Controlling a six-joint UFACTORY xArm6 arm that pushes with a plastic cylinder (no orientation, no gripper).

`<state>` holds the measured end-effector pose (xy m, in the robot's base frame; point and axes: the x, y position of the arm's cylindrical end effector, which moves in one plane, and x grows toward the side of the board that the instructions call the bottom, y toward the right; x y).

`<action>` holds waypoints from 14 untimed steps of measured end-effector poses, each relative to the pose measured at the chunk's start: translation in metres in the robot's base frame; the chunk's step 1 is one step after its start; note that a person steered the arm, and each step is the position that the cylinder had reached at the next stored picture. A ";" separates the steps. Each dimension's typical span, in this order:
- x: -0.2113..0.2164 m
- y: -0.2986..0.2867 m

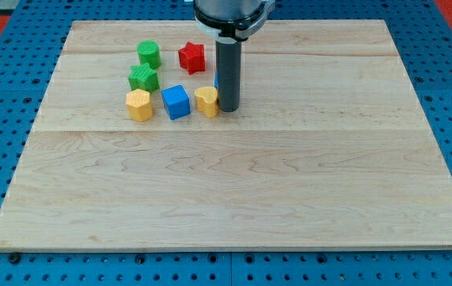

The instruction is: Move the red circle into the red star

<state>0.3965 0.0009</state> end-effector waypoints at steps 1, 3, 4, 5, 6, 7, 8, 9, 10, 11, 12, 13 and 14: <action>-0.021 0.000; -0.020 0.010; -0.027 0.048; -0.034 0.096; -0.019 0.174; -0.008 0.216; -0.015 0.224; -0.033 0.227; -0.051 0.239; -0.063 0.259; -0.079 0.275; -0.090 0.280; -0.090 0.273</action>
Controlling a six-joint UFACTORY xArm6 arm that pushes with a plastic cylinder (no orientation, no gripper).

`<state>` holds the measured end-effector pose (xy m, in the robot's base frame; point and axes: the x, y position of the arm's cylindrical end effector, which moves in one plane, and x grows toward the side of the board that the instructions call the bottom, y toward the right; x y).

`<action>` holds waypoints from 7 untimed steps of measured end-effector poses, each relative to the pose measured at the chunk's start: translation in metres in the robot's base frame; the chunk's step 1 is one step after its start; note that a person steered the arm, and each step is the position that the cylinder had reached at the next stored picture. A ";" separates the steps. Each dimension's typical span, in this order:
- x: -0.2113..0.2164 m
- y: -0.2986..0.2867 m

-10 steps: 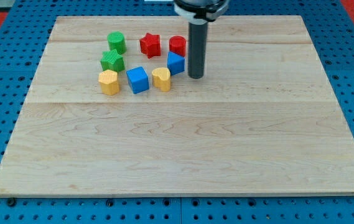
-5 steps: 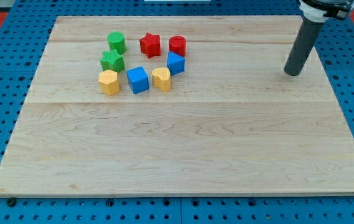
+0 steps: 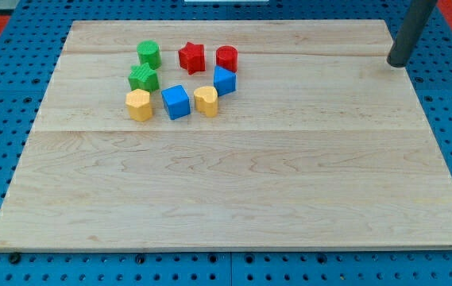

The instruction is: Move the red circle into the red star

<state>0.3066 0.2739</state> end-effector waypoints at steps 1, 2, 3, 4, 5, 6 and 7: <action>0.010 -0.016; 0.050 -0.084; 0.051 -0.154; 0.023 -0.200; 0.006 -0.242; 0.004 -0.258; 0.002 -0.256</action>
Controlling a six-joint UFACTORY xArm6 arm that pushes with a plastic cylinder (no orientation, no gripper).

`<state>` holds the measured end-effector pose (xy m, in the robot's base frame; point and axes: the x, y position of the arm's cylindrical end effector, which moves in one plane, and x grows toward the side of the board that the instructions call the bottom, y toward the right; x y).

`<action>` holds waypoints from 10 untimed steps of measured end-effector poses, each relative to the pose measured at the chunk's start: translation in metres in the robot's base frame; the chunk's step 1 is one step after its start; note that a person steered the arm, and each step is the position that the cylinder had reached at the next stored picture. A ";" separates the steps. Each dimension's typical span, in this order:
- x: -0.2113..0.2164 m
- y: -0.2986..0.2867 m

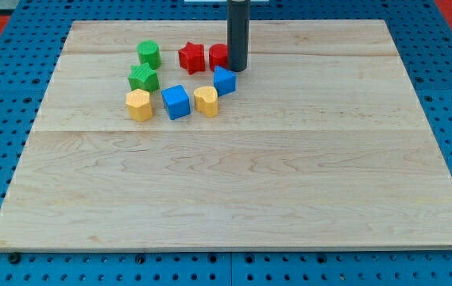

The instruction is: Move the red circle into the red star

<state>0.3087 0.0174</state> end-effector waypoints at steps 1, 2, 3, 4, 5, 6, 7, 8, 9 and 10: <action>-0.017 0.013; -0.035 0.015; -0.036 -0.003; -0.034 -0.003; -0.035 0.000; -0.037 0.003; -0.037 0.003; -0.029 0.000; -0.026 0.000; -0.019 -0.007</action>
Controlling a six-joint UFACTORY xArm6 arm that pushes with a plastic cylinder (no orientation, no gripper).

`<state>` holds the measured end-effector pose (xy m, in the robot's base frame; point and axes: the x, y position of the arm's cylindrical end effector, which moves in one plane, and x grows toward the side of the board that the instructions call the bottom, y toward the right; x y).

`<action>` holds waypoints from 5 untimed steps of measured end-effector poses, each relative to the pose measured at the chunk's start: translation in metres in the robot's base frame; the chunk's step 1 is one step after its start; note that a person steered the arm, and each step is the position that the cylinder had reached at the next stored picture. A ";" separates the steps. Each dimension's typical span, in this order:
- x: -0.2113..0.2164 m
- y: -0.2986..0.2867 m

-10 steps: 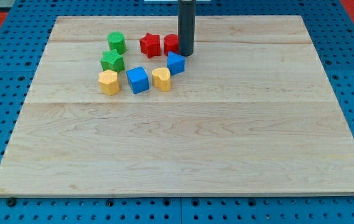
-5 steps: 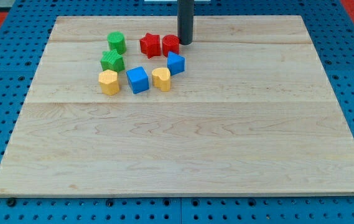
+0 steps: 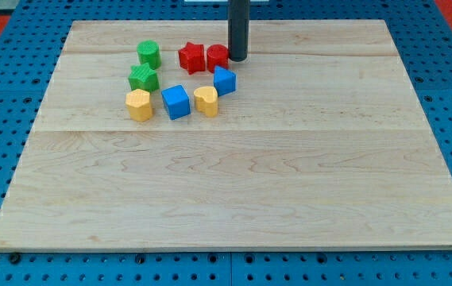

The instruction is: Move the red circle into the red star

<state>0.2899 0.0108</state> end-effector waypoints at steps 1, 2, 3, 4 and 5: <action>0.010 -0.006; 0.010 0.024; 0.032 0.038; 0.053 0.035; 0.055 0.026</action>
